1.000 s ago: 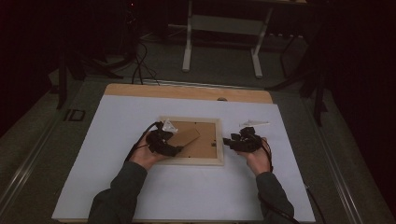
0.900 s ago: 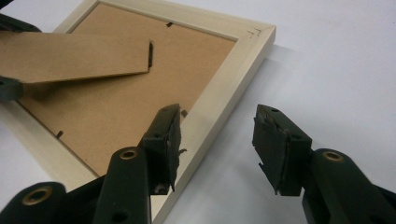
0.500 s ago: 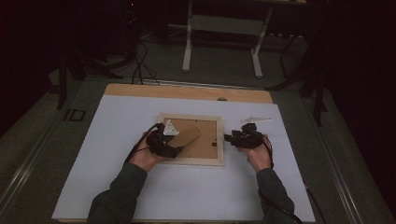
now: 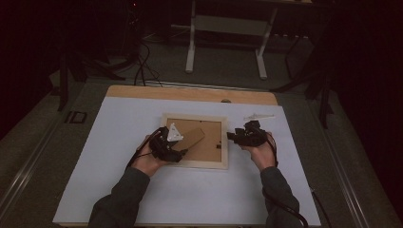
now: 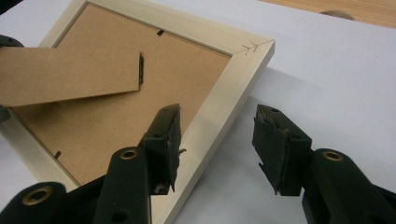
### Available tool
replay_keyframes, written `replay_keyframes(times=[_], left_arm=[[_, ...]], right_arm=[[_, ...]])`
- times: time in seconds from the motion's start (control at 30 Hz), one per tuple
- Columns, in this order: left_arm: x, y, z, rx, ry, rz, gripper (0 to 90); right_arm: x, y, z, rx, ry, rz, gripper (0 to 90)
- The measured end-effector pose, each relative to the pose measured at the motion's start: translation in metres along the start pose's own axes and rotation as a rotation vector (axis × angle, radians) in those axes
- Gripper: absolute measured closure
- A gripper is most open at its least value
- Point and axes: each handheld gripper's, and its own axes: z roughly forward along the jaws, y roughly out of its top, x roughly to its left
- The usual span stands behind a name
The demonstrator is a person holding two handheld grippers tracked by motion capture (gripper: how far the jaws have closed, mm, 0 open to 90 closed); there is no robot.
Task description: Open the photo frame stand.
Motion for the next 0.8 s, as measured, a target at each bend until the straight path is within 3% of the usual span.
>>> replay_keyframes(times=[0.5, 0.8], left_arm=[[-0.008, 0.000, -0.006, -0.020, 0.039, 0.030, 36.4], [-0.013, 0.000, -0.009, -0.030, 0.065, 0.059, 36.4]], right_arm=[[0.001, 0.007, 0.003, 0.003, -0.004, -0.001, 50.7], [-0.005, 0.007, 0.008, 0.009, 0.002, 0.051, 56.0]])
